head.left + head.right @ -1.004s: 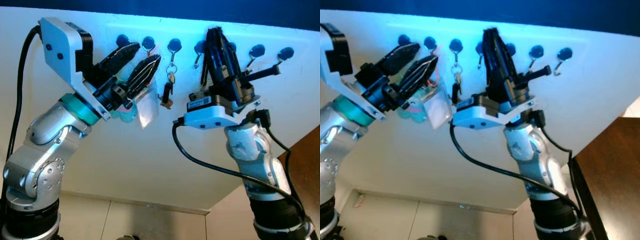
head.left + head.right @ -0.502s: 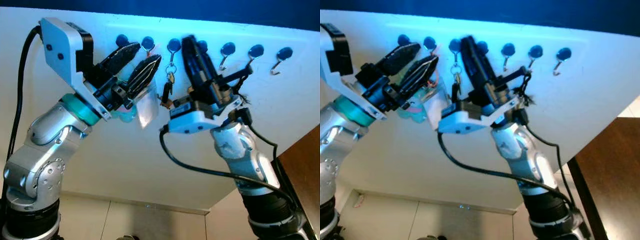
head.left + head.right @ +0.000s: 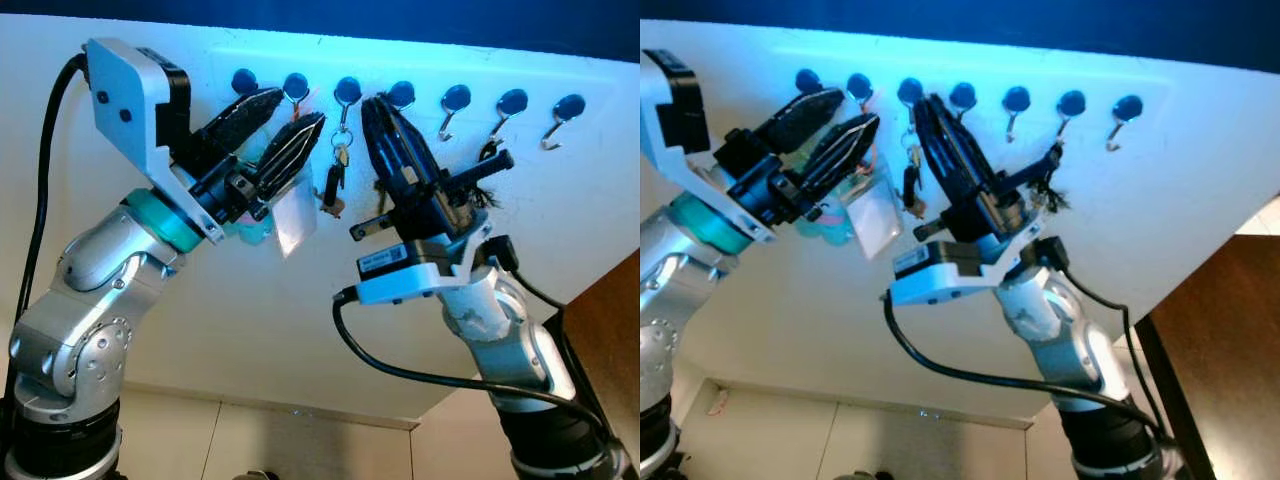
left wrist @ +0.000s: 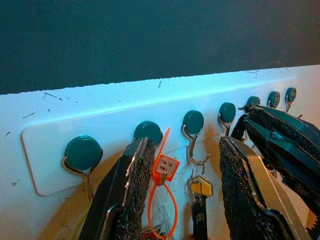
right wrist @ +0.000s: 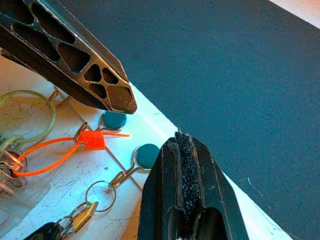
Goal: Hang keys on a hook
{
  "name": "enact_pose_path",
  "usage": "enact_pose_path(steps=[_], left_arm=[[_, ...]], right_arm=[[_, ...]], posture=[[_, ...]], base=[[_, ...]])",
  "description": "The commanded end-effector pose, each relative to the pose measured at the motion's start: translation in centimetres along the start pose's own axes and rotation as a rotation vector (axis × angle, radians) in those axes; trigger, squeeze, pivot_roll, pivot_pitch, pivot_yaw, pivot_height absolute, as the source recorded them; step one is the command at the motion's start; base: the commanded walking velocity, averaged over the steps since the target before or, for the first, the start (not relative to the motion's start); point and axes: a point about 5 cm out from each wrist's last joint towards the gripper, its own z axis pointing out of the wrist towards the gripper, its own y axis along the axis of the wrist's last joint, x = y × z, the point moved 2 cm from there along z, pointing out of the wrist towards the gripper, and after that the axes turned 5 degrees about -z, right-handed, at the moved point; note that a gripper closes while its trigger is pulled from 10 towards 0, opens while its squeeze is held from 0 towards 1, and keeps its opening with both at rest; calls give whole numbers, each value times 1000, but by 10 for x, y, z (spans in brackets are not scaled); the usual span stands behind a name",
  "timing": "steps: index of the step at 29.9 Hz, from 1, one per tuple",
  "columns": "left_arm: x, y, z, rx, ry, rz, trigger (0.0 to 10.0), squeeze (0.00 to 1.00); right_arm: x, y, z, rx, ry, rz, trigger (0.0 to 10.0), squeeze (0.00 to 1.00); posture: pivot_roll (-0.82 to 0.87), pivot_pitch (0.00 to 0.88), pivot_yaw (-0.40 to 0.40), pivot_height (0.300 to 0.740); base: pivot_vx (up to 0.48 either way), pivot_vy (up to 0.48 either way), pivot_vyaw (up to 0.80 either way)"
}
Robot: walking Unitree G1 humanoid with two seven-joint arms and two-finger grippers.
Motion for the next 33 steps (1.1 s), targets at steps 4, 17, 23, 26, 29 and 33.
enact_pose_path(steps=[4, 17, 23, 26, 29, 33], left_arm=[[-1, -2, -2, 9, -7, -2, 10000, 0], [-1, -2, -2, 11, -9, 0, 10000, 0], [-1, -2, -2, 11, -9, 1, 10000, 0], [-1, -2, -2, 12, -8, 1, 10000, 0], [-1, -2, -2, 12, -9, 1, 10000, 0], [-1, -2, -2, 12, -10, 1, 10000, 0]], right_arm=[[-8, -4, 1, 33, -66, 34, 10000, 0], [-12, -3, 0, 38, -89, 52, 10000, 0], [-12, -2, 0, 38, -92, 61, 10000, 0], [-14, -1, 1, 34, -105, 71, 10000, 0], [-16, 2, 1, 23, -118, 82, 10000, 0], [-16, 3, 1, 14, -118, 91, 10000, 0]], posture=[[40, 0, 93, 740], [42, 0, 95, 740], [42, 0, 95, 740], [42, 0, 95, 740], [43, 0, 96, 740], [43, 0, 96, 740]], base=[[0, 0, 0], [0, 0, 0], [0, 0, 0], [0, 0, 0], [0, 0, 0], [0, 0, 0]])
